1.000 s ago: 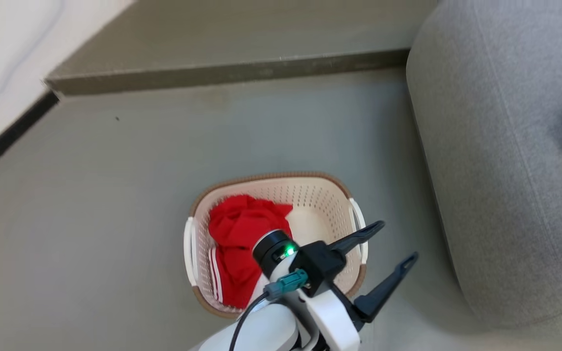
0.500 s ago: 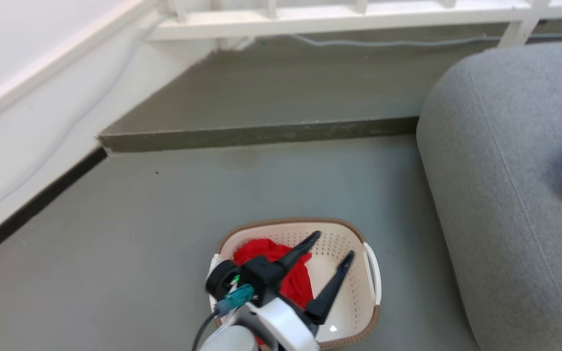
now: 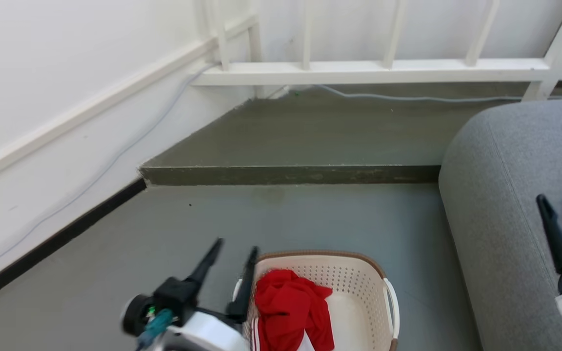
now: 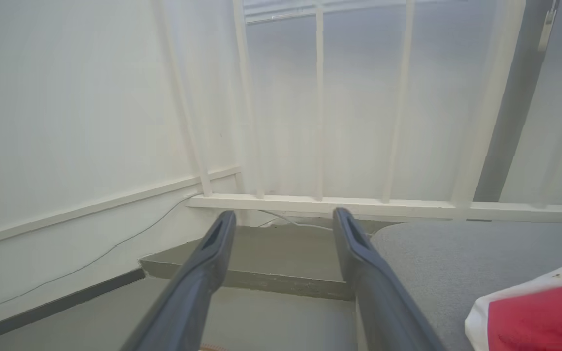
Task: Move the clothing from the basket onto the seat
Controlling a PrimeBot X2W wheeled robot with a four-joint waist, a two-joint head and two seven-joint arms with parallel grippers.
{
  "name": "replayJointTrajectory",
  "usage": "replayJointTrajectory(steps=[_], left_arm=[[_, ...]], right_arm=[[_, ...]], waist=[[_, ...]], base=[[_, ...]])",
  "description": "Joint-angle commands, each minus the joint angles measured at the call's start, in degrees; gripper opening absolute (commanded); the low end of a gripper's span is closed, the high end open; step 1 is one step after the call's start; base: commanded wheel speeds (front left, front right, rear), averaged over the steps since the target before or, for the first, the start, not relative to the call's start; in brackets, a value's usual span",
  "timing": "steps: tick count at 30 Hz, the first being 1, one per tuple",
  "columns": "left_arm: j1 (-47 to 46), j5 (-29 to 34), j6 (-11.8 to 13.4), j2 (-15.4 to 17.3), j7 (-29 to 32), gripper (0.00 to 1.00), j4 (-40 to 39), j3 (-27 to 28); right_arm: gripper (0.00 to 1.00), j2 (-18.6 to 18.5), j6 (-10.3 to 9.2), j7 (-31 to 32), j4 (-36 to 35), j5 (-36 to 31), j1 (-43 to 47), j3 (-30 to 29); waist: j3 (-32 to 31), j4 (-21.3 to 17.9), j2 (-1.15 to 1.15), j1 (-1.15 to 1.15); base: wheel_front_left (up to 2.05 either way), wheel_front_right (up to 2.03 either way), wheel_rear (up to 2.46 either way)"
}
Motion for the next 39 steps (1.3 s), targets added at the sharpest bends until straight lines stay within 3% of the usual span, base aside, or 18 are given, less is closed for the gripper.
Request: replayJointTrajectory(steps=[1,12,16,19,23,39], left_arm=[[0.40,1.64,1.21,0.14,-0.36,1.00,-2.56,4.54],[9.14,9.41,5.56,0.81,-0.36,1.00,-8.09,16.77],[13.79,10.69,8.94,0.52,-0.36,1.00,-11.47,21.10],[17.30,10.57,10.61,0.25,-0.36,1.00,-14.00,21.18],[20.57,10.19,10.87,0.12,-0.36,1.00,-15.97,20.79],[25.90,9.17,14.14,0.04,-0.36,1.00,-19.59,19.88]], right_arm=[[1.00,-0.88,0.23,-0.75,-2.35,-2.28,1.13,-0.44],[1.00,5.60,0.23,-0.75,-5.55,-9.76,7.62,-4.47],[1.00,7.91,0.23,-0.75,-6.22,-12.59,10.08,-6.23],[1.00,9.23,0.23,-0.75,-6.46,-13.84,11.36,-6.76],[1.00,10.40,0.23,-0.75,-6.48,-15.00,12.61,-7.14],[1.00,10.98,0.23,-0.75,-5.70,-15.95,13.51,-7.23]], waist=[[-0.94,0.73,0.00,0.00],[-2.79,1.55,0.00,0.00],[-3.33,1.59,0.00,0.00],[-3.69,1.62,0.00,0.00],[-3.87,1.56,0.00,0.00],[-3.36,0.80,0.00,0.00]], base=[[0.00,0.00,0.00],[0.00,0.00,0.00],[0.00,0.00,0.00],[0.00,0.00,0.00],[0.00,0.00,0.00],[0.00,0.00,0.00]])
